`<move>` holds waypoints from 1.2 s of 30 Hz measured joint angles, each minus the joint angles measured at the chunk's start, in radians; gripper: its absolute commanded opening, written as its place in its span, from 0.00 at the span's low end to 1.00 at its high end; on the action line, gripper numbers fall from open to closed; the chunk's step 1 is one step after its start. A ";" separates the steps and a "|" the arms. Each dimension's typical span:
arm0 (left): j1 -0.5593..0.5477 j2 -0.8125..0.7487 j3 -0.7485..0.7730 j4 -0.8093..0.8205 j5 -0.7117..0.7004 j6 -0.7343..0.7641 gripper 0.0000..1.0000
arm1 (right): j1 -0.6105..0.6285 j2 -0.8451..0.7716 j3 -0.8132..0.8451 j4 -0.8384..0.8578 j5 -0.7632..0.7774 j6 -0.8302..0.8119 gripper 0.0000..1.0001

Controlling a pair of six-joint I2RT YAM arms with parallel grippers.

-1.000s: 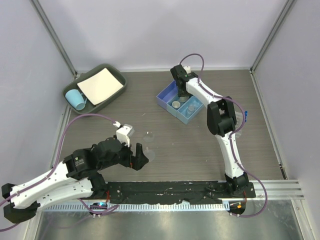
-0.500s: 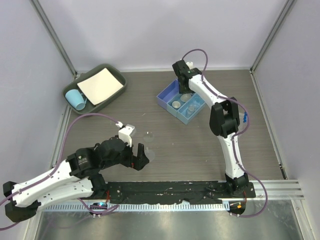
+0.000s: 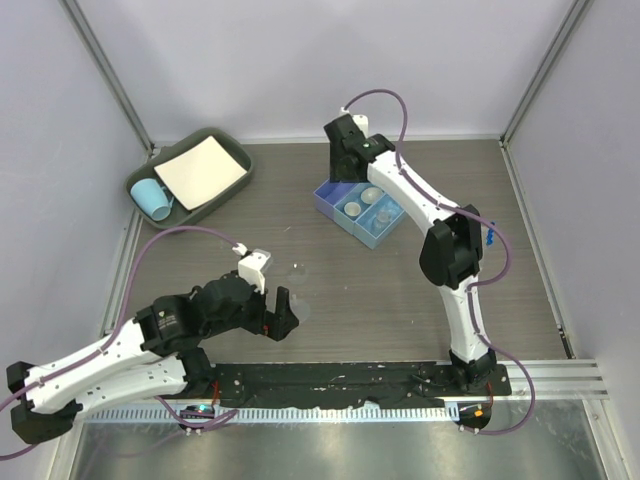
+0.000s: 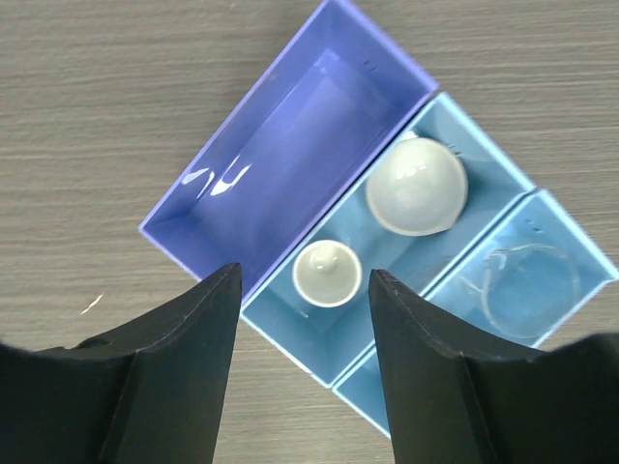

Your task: Organize the chemistry lab equipment

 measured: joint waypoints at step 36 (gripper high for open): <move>-0.024 -0.043 0.000 -0.001 -0.008 0.000 1.00 | -0.003 0.208 0.054 0.003 -0.166 0.189 0.05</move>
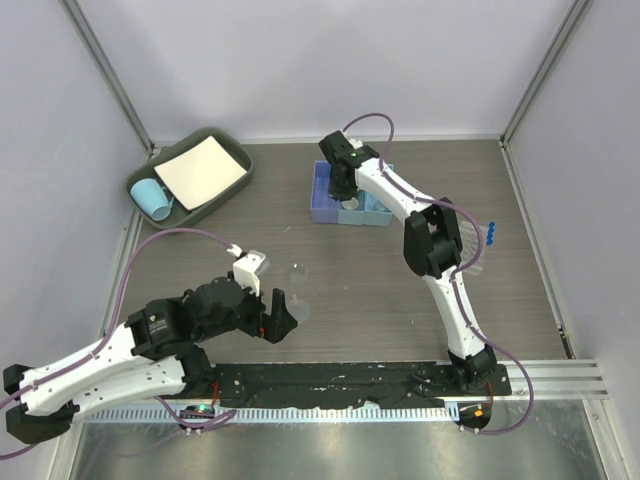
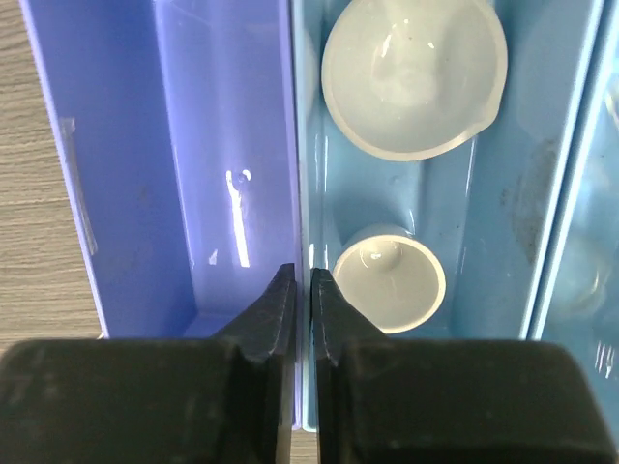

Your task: Organize the chemistry lab equipment

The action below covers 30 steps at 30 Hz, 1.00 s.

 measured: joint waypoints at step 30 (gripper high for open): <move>-0.015 0.031 0.000 -0.001 -0.006 0.000 1.00 | 0.231 -0.338 -0.584 0.247 0.117 0.006 0.01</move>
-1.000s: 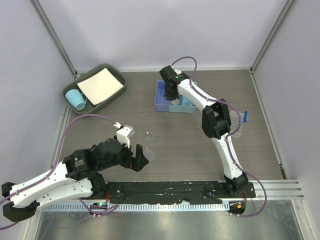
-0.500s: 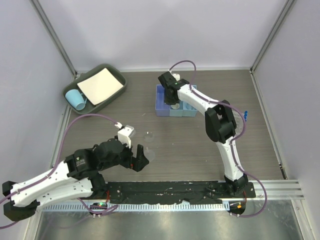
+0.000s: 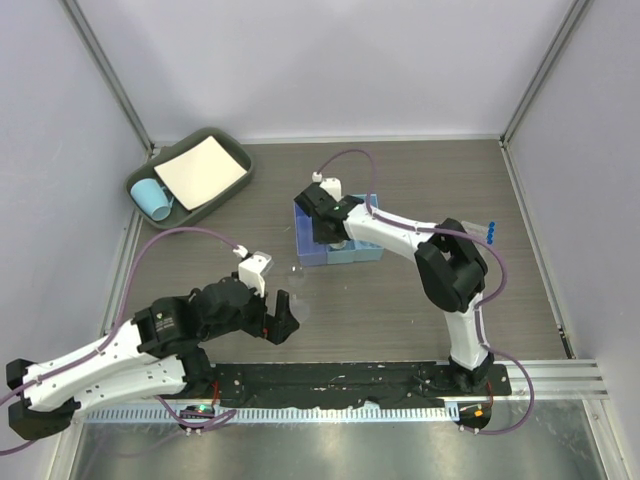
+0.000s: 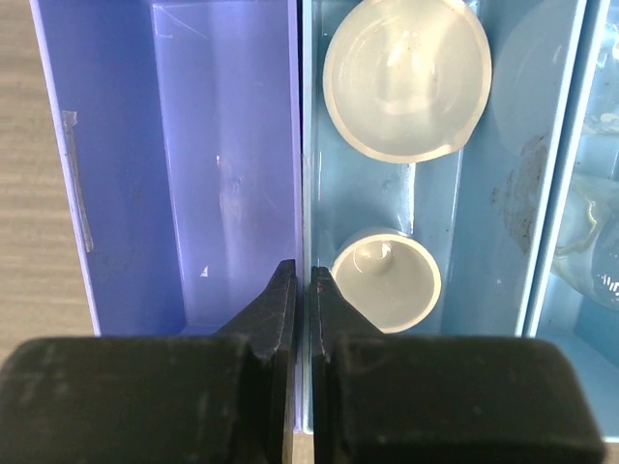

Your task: Organize the chemistry lab equipment

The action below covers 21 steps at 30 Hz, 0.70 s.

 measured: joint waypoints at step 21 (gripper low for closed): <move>-0.001 0.256 0.118 -0.049 -0.106 -0.033 1.00 | 0.130 -0.161 -0.235 0.007 0.113 0.072 0.63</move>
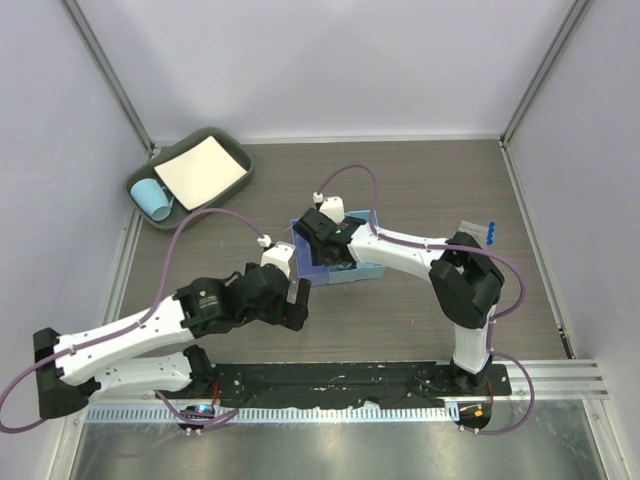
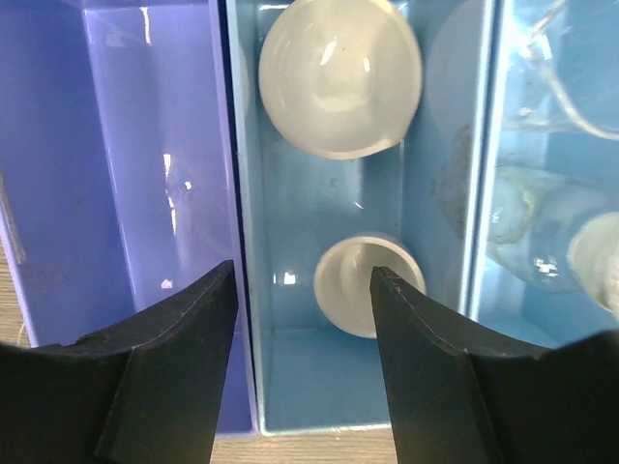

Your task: Organize the chemistry lab equipment

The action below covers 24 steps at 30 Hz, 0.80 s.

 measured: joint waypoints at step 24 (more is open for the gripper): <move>0.011 0.459 0.041 0.144 -0.097 -0.003 0.53 | 0.011 -0.485 -0.084 -0.061 0.135 -0.154 0.62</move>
